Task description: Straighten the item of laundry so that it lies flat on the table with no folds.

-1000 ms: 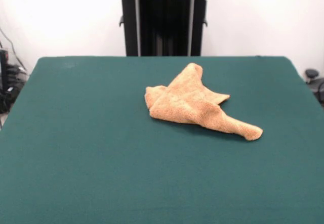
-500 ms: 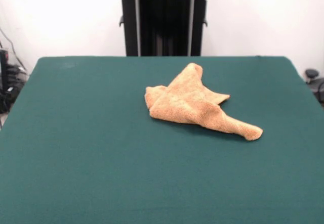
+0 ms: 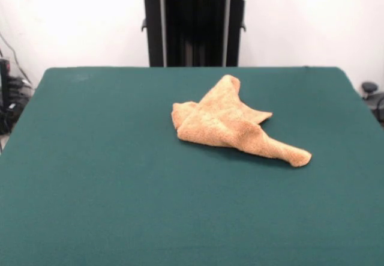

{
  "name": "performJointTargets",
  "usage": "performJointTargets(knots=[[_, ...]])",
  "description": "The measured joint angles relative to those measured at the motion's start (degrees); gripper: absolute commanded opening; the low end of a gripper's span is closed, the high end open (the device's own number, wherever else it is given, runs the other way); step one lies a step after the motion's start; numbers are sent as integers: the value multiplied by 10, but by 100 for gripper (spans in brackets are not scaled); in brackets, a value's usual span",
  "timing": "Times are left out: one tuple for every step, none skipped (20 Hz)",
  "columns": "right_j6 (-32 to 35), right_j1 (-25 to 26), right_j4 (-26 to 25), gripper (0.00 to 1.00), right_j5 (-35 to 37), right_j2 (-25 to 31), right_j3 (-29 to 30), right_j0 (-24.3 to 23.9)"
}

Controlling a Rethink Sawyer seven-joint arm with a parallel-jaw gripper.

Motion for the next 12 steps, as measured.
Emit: performJointTargets(knots=[[0,0,0,100,-1,0,2,-2],[0,0,0,100,-3,0,4,-4],[0,0,0,100,-6,0,6,-6],[0,0,-1,100,-10,0,9,-8],[0,2,-1,100,-15,0,11,-9],[0,4,-1,100,-21,0,14,-10],[0,6,-1,100,-26,0,16,-11],[0,8,-1,100,-36,0,20,-12],[0,11,-1,100,-43,0,22,-12],[0,15,-1,100,-54,0,25,-11],[0,18,-1,100,-60,0,26,-11],[0,22,-1,100,-69,0,27,-12]])
